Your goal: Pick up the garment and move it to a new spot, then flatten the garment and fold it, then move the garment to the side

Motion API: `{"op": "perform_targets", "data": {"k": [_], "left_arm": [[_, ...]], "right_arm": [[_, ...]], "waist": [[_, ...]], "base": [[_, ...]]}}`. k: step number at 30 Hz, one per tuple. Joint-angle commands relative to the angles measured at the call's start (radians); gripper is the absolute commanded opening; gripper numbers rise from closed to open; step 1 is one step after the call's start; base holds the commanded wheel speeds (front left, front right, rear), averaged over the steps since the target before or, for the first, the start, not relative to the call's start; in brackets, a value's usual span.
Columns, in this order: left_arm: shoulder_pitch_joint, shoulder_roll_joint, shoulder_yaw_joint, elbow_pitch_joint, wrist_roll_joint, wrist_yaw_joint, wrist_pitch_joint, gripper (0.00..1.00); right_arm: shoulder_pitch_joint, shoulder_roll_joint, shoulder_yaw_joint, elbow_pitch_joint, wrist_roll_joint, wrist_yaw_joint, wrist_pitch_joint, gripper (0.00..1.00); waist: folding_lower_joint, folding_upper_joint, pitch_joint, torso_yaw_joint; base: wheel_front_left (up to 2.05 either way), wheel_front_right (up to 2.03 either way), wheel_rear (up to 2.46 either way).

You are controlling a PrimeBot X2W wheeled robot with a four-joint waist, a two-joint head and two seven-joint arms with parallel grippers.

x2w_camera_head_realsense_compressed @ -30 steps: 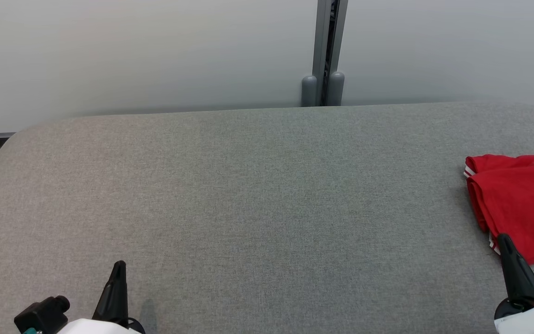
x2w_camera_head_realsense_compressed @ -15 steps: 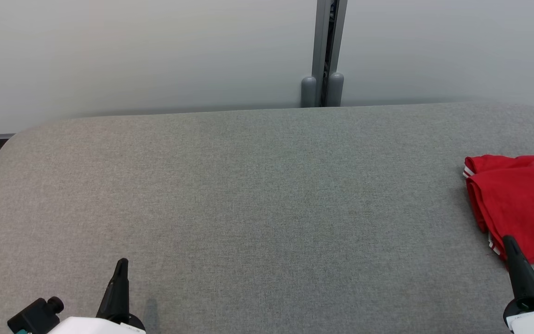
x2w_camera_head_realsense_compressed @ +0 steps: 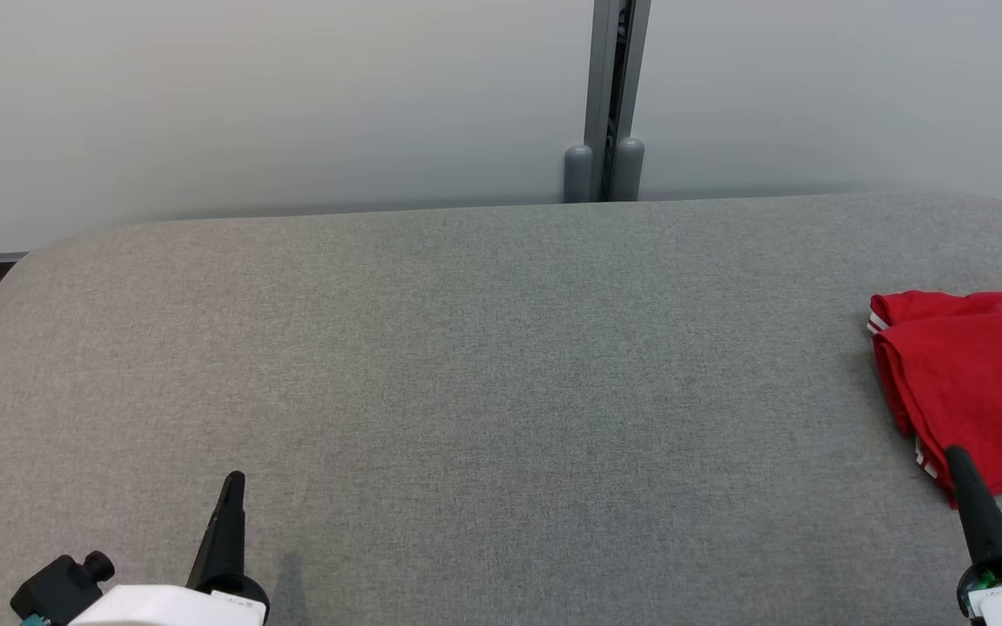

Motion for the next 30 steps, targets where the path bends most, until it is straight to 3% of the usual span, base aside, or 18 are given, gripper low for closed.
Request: {"op": "perform_targets", "data": {"k": [1, 30], "left_arm": [[-0.019, 0.002, 0.011, -0.012, -0.027, -0.011, 0.004, 0.0], [-0.031, -0.038, 0.047, -0.021, -0.26, -0.074, 0.052, 0.0]], "right_arm": [[0.0, -0.006, -0.009, -0.007, 0.032, 0.0, 0.004, 0.0], [0.002, 0.001, -0.03, 0.019, 0.308, 0.0, 0.038, 0.0]], "waist": [[0.0, 0.0, 0.0, 0.0], [0.0, 0.0, -0.005, -0.003]], "base": [[0.0, 0.0, 0.0], [0.0, 0.0, 0.0]]}}
